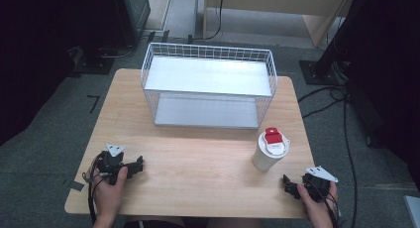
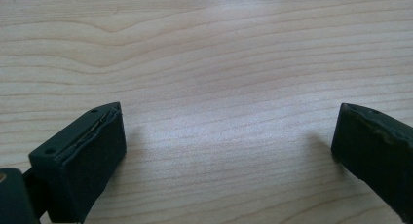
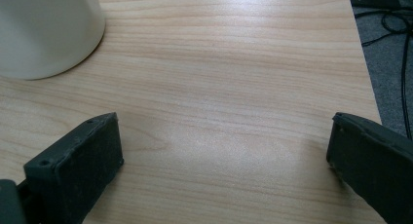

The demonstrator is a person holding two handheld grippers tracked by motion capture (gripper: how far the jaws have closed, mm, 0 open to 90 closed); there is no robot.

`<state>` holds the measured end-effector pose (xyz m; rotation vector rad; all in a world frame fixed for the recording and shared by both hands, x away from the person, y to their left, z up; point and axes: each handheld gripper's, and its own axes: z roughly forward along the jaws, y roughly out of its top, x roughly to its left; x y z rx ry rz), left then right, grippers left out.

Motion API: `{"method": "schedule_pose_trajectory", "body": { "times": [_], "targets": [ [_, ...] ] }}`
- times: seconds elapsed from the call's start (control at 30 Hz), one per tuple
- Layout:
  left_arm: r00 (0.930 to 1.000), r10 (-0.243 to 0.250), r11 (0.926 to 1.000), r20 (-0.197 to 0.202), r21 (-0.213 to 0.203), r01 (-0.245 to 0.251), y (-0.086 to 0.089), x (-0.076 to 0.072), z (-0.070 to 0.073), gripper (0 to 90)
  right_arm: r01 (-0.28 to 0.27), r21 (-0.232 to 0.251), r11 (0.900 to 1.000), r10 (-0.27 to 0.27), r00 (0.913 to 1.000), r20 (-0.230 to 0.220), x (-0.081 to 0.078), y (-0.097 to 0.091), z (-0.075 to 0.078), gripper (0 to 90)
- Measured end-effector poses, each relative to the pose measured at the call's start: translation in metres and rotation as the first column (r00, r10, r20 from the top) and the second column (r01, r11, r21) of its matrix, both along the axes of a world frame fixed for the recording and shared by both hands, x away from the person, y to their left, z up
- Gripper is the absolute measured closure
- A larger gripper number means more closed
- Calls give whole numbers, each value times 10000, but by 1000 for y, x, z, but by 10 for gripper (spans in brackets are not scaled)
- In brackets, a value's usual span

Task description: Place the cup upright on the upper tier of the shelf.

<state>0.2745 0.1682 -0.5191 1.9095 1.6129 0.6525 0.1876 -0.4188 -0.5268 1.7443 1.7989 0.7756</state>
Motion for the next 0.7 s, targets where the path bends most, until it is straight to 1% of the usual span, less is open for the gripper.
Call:
{"method": "schedule_pose_trajectory", "body": {
  "times": [0.33, 0.4, 0.47, 0.5, 0.53, 0.6, 0.7],
  "targets": [
    [10000, 4, 10000, 3, -3, -4, 0, 0, 0, 0, 59, 21, 10000, -59, 10000, 8, 1, 2, 0, 0],
    [10000, 1, 10000, 2, -1, -1, 0, 0, 0, 0, -23, 87, 10000, 23, 10000, 9, 1, 4, 1, 9],
    [10000, 1, 10000, 2, -3, -1, 0, 0, 0, 0, -90, 43, 10000, 89, 9999, 95, 2, 7, 1, 42],
    [10000, 2, 10000, 3, -5, -2, 0, 0, 0, 0, -225, 5, 9997, 225, 9995, 237, 2, 11, 3, 45],
    [10000, 2, 10000, 3, -5, -2, 0, 0, 0, 0, -225, 5, 9997, 225, 9995, 237, 2, 11, 3, 45],
    [10000, 22, 10000, 21, -23, -22, 0, 0, 0, 0, -472, 158, 9988, 464, 9978, 470, 2, 17, 7, 45],
    [10000, -12, 10000, 1, 10, 12, 0, 0, 0, 0, -833, 228, 9963, 818, 9948, 609, 2, 25, 10, 45]
  ]
}}
